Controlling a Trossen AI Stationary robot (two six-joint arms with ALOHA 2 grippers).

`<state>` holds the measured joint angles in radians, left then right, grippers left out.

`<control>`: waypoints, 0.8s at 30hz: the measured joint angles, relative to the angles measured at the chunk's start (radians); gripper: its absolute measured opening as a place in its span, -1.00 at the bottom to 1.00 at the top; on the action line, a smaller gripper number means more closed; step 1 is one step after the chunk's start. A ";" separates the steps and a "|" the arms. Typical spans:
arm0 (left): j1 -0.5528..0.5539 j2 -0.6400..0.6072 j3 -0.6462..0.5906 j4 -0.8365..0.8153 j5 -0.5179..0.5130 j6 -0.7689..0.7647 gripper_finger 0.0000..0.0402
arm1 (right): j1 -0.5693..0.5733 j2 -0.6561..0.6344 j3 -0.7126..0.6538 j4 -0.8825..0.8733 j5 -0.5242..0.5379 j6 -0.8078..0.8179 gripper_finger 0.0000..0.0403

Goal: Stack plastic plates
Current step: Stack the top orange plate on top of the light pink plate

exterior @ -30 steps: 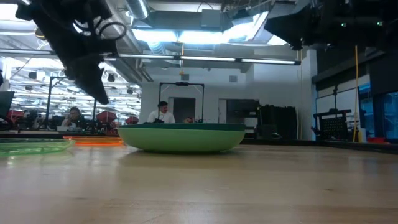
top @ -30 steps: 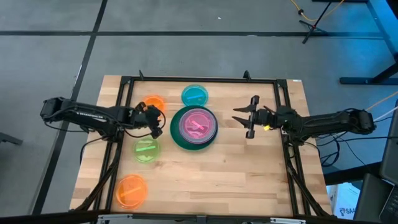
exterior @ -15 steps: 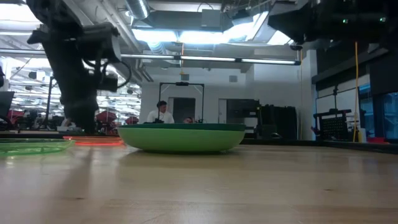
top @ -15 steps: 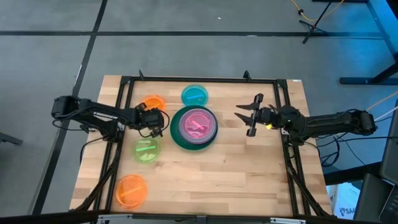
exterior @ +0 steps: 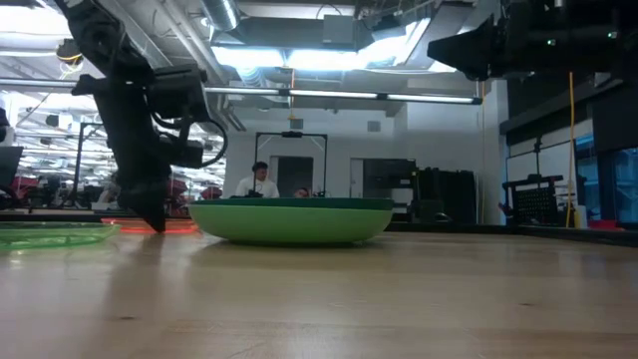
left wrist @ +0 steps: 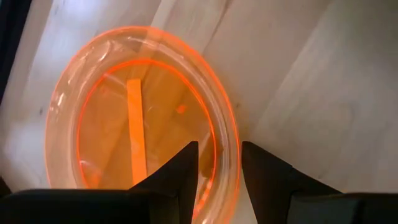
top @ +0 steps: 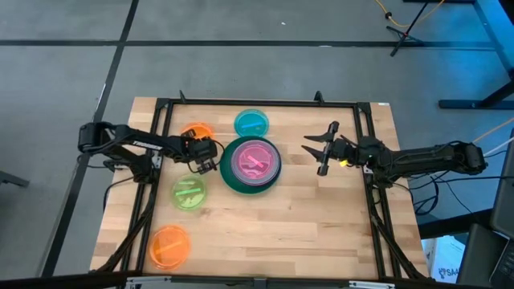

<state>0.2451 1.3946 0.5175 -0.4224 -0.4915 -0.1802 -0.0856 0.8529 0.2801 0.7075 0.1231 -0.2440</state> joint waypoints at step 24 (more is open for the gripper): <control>-0.057 -0.022 0.085 -0.064 -0.031 -0.025 -0.99 | 0.000 0.000 0.000 0.055 0.000 -0.204 -0.28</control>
<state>0.1878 1.3724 0.6025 -0.4867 -0.5225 -0.2051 -0.0856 0.8528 0.2802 0.7624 0.1234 -0.4478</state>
